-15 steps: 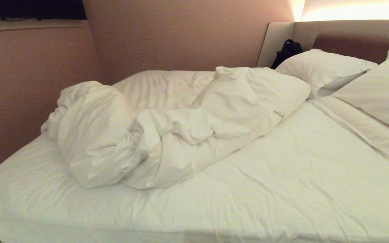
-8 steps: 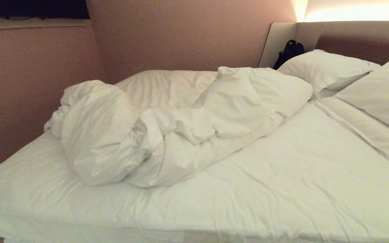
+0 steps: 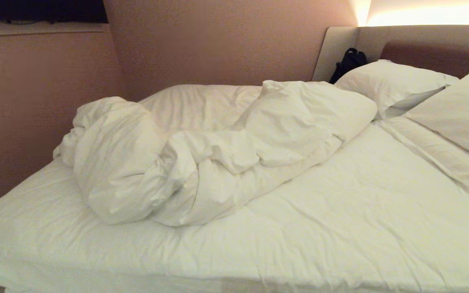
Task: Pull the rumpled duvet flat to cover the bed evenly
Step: Hold the folded corner of the quilt
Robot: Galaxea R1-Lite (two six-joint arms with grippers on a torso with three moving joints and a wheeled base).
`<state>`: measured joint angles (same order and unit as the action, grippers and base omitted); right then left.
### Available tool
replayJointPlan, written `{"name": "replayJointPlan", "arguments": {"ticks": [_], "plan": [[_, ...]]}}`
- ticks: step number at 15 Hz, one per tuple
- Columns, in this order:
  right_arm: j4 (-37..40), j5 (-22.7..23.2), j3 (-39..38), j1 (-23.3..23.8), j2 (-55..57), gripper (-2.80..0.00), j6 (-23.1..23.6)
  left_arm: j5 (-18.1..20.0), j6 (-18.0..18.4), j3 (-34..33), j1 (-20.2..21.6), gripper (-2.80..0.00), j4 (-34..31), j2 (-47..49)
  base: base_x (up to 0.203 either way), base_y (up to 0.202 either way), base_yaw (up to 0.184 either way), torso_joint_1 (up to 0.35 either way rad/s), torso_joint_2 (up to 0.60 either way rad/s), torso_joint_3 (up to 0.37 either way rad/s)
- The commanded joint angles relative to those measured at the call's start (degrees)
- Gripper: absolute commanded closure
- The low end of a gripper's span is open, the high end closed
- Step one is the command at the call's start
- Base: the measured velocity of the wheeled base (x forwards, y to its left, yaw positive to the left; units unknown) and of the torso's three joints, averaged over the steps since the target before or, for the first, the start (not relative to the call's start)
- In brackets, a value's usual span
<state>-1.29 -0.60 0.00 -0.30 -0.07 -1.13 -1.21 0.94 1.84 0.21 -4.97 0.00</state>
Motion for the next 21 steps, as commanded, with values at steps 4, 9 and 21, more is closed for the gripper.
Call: {"name": "replayJointPlan", "arguments": {"ticks": [4, 9, 21], "plan": [[0.0, 0.0, 0.0, 0.0, 0.1, 0.0, 0.0, -0.1, 0.0, 1.7, 0.1, 0.0, 0.0, 0.0, 0.0, 0.0, 0.0, 0.0, 0.0, 0.0], [0.0, 0.0, 0.0, 0.0, 0.1, 0.0, 0.0, 0.6, -0.1, 7.9, 0.0, 0.0, -0.9, 5.8, 0.0, 0.0, 0.0, 0.0, 0.0, 0.0], [0.0, 0.0, 0.0, 0.0, 0.1, 0.0, 0.0, 1.1, -32.6, 37.7, 0.0, 0.0, 10.5, 69.4, 0.0, 0.0, 0.0, 0.0, 0.0, 0.0]]}}
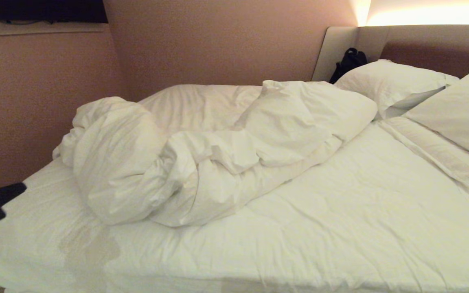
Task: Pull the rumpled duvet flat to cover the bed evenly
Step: Hold the folded corner of the quilt
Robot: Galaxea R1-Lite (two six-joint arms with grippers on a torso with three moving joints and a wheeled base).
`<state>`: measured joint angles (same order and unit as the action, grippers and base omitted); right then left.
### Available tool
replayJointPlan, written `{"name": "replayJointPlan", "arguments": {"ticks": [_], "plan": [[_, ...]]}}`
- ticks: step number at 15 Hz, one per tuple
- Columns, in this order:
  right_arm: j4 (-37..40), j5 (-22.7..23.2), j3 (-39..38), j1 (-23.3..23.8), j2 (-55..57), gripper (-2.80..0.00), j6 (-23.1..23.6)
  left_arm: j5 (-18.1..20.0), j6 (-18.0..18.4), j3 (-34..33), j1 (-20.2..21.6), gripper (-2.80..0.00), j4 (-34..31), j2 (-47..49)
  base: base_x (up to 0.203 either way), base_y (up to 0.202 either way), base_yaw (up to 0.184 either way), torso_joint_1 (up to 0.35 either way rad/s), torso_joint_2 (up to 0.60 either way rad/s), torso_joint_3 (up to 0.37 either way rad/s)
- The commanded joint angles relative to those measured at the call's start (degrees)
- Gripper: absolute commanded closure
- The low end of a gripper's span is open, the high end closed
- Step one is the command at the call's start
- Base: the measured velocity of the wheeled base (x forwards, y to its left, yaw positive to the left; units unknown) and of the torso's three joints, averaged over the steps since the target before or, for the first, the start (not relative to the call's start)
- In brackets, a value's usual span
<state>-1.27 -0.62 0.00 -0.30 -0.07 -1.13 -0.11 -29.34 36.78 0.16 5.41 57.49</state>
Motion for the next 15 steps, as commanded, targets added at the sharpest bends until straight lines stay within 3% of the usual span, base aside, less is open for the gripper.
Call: {"name": "replayJointPlan", "arguments": {"ticks": [1, 3, 7, 10, 15], "plan": [[-0.1, 0.0, 0.0, 0.0, 0.1, 0.0, 0.0, -0.2, -5.2, 6.1, 0.1, 0.0, 0.7, 18.5, 0.0, 0.0, 0.0, 0.0, 0.0, 0.0], [-0.1, 0.0, 0.0, 0.0, 0.1, 0.0, 0.0, -0.3, -9.1, 12.7, 0.6, 0.0, 1.5, 29.9, 0.0, 0.0, 0.0, 0.0, 0.0, 0.0], [-0.1, 0.0, 0.0, 0.0, 0.1, 0.0, 0.0, -0.5, -13.4, 24.2, 2.9, 0.0, 1.8, 46.8, 0.0, 0.0, 0.0, 0.0, 0.0, 0.0], [-0.1, 0.0, 0.0, 0.0, 0.1, 0.0, 0.0, 0.6, -12.7, 26.9, 7.3, 0.0, 2.3, 50.9, 0.0, 0.0, 0.0, 0.0, 0.0, 0.0], [-0.1, 0.0, 0.0, 0.0, 0.1, 0.0, 0.0, 2.6, -10.2, 28.1, 8.5, 0.0, 2.4, 52.3, 0.0, 0.0, 0.0, 0.0, 0.0, 0.0]]}}
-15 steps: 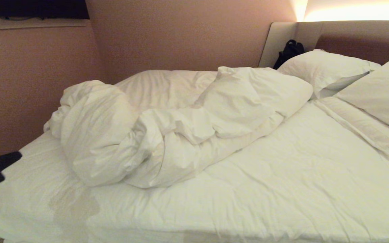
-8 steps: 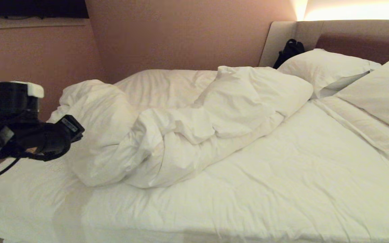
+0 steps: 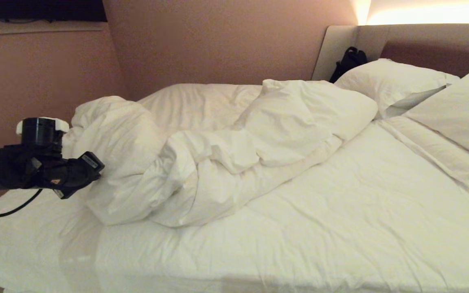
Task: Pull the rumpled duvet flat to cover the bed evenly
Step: Hold the folded corner of the quilt
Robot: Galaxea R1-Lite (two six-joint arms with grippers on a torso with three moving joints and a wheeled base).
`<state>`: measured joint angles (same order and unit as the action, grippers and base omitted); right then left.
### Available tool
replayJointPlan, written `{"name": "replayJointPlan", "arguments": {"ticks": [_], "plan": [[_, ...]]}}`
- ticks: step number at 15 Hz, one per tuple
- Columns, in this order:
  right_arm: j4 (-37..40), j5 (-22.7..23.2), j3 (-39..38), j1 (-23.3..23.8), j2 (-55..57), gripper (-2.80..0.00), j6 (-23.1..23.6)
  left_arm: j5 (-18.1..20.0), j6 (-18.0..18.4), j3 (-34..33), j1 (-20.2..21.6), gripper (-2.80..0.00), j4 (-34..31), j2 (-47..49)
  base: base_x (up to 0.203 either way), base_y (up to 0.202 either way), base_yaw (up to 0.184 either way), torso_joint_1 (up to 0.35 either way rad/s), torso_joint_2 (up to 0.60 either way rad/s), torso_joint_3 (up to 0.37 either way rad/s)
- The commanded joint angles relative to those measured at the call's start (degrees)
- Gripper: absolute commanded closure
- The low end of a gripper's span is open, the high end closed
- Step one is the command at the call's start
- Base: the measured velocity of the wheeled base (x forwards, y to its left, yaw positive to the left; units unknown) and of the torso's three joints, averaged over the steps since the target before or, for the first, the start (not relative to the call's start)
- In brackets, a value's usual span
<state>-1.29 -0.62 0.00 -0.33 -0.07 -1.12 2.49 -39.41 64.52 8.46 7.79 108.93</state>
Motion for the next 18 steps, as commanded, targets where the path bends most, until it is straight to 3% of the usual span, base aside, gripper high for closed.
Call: {"name": "replayJointPlan", "arguments": {"ticks": [1, 6, 18], "plan": [[0.0, 0.0, 0.0, 0.0, 0.1, 0.0, 0.0, 0.2, 0.5, 0.7, 0.2, -2.8, 0.1, 1.2, 0.0, 0.0, 0.0, 0.0, 0.0, 0.0], [0.0, 0.0, 0.0, 0.0, 0.1, 0.0, 0.0, 2.6, 6.1, 1.0, 0.5, -2.8, 7.6, 4.8, 0.0, 0.0, 0.0, 0.0, 0.0, 0.0], [0.0, 0.0, 0.0, 0.0, 0.1, 0.0, 0.0, 3.4, 4.1, 7.7, 1.8, -2.8, 8.8, 16.6, 0.0, 0.0, 0.0, 0.0, 0.0, 0.0]]}}
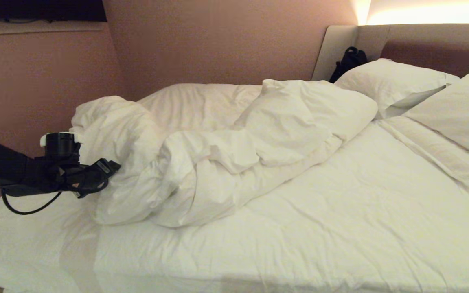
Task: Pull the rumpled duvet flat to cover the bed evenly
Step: Hold the folded corner of the quilt
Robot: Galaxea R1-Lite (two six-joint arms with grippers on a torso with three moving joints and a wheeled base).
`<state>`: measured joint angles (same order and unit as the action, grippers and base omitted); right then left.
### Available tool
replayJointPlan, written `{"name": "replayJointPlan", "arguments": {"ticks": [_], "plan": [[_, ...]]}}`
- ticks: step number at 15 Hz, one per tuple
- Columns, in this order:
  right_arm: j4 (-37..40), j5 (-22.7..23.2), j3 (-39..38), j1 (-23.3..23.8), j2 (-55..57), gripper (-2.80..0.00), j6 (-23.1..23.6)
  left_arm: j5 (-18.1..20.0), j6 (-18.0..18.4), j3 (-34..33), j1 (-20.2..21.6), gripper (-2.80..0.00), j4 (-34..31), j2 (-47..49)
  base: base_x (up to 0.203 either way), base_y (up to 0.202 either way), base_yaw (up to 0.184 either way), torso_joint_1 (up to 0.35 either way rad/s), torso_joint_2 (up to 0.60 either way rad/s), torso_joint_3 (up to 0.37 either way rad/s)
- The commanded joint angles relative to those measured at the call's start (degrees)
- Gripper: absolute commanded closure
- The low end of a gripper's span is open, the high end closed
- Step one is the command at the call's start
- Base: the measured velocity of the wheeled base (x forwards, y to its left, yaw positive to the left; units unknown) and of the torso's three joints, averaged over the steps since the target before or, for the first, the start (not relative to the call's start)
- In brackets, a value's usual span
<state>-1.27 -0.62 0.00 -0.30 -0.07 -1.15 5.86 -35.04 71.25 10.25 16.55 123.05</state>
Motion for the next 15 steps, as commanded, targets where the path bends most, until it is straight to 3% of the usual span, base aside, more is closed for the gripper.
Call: {"name": "replayJointPlan", "arguments": {"ticks": [1, 7, 10, 11, 15], "plan": [[-0.1, 0.0, 0.0, 0.0, 0.1, 0.0, 0.0, 0.0, -0.6, 1.8, 0.0, -2.8, 0.1, 3.5, 0.0, 0.0, 0.0, 0.0, 0.0, 0.0], [-0.1, 0.0, 0.0, 0.0, 0.1, 0.0, 0.0, 0.4, -3.9, 5.3, -0.2, -2.8, 0.0, 8.0, 0.0, 0.0, 0.0, 0.0, 0.0, 0.0], [-0.1, 0.0, 0.0, 0.0, 0.1, 0.0, 0.0, 4.1, -4.6, 5.9, -0.3, -2.8, -0.1, 8.3, 0.0, 0.0, 0.0, 0.0, 0.0, 0.0], [-0.1, 0.0, 0.0, 0.0, 0.1, 0.0, 0.0, 5.2, -5.7, 6.4, -0.4, 0.0, -0.4, 8.0, 0.0, 0.0, 0.0, 0.0, 0.0, 0.0], [-0.1, 0.0, 0.0, 0.0, 0.1, 0.0, 0.0, 5.7, -7.1, 7.1, -1.3, 0.0, -0.3, 8.3, 0.0, 0.0, 0.0, 0.0, 0.0, 0.0]]}}
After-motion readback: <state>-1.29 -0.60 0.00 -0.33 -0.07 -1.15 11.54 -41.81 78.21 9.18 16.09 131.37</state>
